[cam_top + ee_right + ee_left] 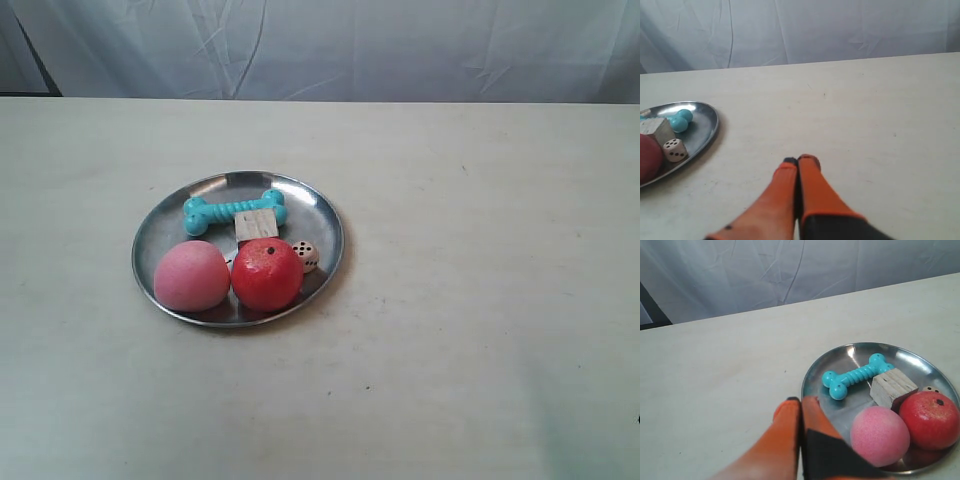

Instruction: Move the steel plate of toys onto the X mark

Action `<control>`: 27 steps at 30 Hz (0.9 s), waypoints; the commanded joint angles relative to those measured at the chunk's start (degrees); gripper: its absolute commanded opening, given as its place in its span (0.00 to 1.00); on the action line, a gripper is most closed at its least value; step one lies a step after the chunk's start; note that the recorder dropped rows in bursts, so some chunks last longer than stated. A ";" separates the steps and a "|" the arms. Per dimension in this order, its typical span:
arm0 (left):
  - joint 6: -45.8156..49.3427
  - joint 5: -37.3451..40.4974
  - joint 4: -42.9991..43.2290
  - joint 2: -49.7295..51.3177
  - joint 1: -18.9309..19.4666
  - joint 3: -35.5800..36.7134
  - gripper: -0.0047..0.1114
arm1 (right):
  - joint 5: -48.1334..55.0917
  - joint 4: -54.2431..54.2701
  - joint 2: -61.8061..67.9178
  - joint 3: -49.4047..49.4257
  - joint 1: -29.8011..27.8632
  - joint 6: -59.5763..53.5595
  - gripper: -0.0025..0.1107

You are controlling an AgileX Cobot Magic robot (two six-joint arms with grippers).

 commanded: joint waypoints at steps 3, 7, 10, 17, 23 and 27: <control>0.19 -0.63 -0.02 -0.35 0.15 0.08 0.04 | -0.08 0.15 -0.43 0.13 -0.25 0.31 0.02; 0.19 -0.63 -0.02 -0.35 0.15 0.08 0.04 | -0.08 0.15 -0.43 0.13 -0.25 0.31 0.02; 0.19 -0.63 -0.02 -0.35 0.15 0.08 0.04 | -0.08 0.15 -0.43 0.13 -0.25 0.31 0.02; 0.19 -0.80 -0.02 -1.27 0.15 0.19 0.04 | -0.08 0.15 -0.43 0.13 -0.25 0.31 0.02; -0.24 -1.68 12.62 -11.55 0.46 3.14 0.04 | -0.08 0.15 -0.43 0.13 -0.25 0.31 0.02; -3.26 -4.30 17.70 -18.66 3.19 11.45 0.04 | -0.08 0.15 -0.43 0.13 -0.25 0.31 0.02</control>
